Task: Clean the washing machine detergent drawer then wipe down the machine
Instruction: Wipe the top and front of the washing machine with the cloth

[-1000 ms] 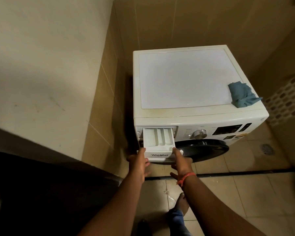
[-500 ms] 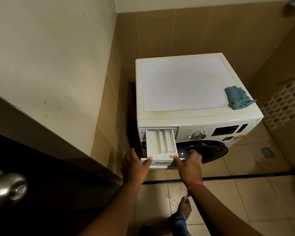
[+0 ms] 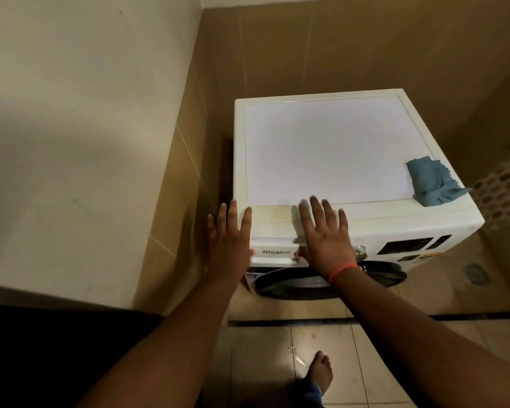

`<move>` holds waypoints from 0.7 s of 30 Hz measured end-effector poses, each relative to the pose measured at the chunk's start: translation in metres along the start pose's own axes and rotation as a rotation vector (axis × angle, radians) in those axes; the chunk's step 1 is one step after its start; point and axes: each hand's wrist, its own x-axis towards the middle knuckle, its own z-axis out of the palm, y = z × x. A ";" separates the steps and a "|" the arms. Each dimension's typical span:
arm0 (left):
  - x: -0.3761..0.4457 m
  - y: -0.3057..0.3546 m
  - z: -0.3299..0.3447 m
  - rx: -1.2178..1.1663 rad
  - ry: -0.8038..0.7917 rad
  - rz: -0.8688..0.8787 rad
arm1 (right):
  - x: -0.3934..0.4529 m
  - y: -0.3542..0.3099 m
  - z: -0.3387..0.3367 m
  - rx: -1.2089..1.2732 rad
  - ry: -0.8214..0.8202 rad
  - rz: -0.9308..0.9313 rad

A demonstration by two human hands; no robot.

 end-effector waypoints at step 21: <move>-0.017 0.028 -0.039 -0.049 -0.161 0.122 | -0.040 0.008 -0.015 0.097 -0.154 0.121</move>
